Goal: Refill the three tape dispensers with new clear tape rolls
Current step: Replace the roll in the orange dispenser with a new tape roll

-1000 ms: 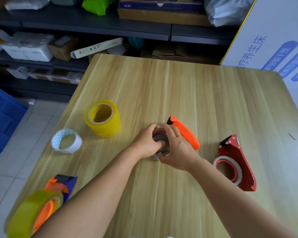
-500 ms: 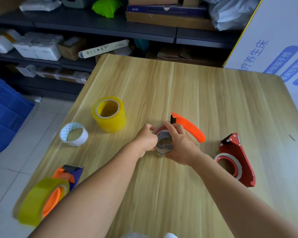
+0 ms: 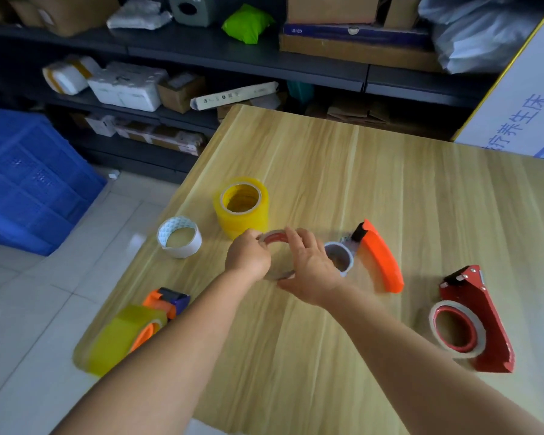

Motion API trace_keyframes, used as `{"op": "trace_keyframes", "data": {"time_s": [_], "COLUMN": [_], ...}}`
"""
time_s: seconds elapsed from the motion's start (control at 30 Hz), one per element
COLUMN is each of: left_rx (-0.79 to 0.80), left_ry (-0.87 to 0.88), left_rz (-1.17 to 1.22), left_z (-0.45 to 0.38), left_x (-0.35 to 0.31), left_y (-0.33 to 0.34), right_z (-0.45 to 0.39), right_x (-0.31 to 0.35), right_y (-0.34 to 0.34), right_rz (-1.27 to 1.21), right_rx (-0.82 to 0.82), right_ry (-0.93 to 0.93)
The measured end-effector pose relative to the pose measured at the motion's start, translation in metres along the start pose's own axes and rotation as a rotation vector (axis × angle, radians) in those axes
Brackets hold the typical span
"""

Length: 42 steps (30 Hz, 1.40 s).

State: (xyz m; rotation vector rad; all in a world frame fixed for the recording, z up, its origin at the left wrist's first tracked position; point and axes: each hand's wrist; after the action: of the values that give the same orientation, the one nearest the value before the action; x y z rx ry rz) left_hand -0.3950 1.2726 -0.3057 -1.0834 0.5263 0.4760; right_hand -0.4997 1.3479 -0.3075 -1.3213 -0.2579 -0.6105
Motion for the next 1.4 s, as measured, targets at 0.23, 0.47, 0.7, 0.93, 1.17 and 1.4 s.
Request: {"op": "trace_keyframes", "data": {"time_s": [0.23, 0.47, 0.7, 0.93, 1.17, 1.4], "left_rx": [0.006, 0.054, -0.041, -0.024, -0.098, -0.179], "left_ry": [-0.103, -0.076, -0.027, -0.094, -0.170, -0.164], "left_rz": [-0.024, 0.005, 0.077, 0.020, 0.162, 0.340], "left_z": [-0.016, -0.028, -0.060, -0.091, -0.096, -0.083], "left_x": [0.040, 0.051, 0.023, 0.011, 0.009, 0.011], "left_y": [-0.027, -0.034, -0.048, -0.050, -0.046, -0.042], "right_z": [-0.036, -0.054, -0.087, -0.113, -0.118, -0.105], "right_x": [0.042, 0.049, 0.054, 0.052, 0.048, 0.040], "right_y": [0.041, 0.047, 0.018, 0.007, 0.006, 0.009], "right_rz": [-0.082, -0.131, -0.249, -0.240, -0.323, -0.507], "right_rx": [0.062, 0.018, -0.210, -0.047, -0.107, -0.240], "right_ry": [0.030, 0.054, 0.173, 0.280, 0.340, 0.355]}}
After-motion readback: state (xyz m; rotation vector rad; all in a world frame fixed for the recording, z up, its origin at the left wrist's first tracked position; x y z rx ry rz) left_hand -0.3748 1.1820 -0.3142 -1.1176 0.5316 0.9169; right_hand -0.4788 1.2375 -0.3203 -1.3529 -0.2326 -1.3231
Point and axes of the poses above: each hand's wrist, its own z-axis away from the middle knuckle, its own y-axis out of the palm, x = y × z, and after that the axes turned 1 degree about z, right-handed
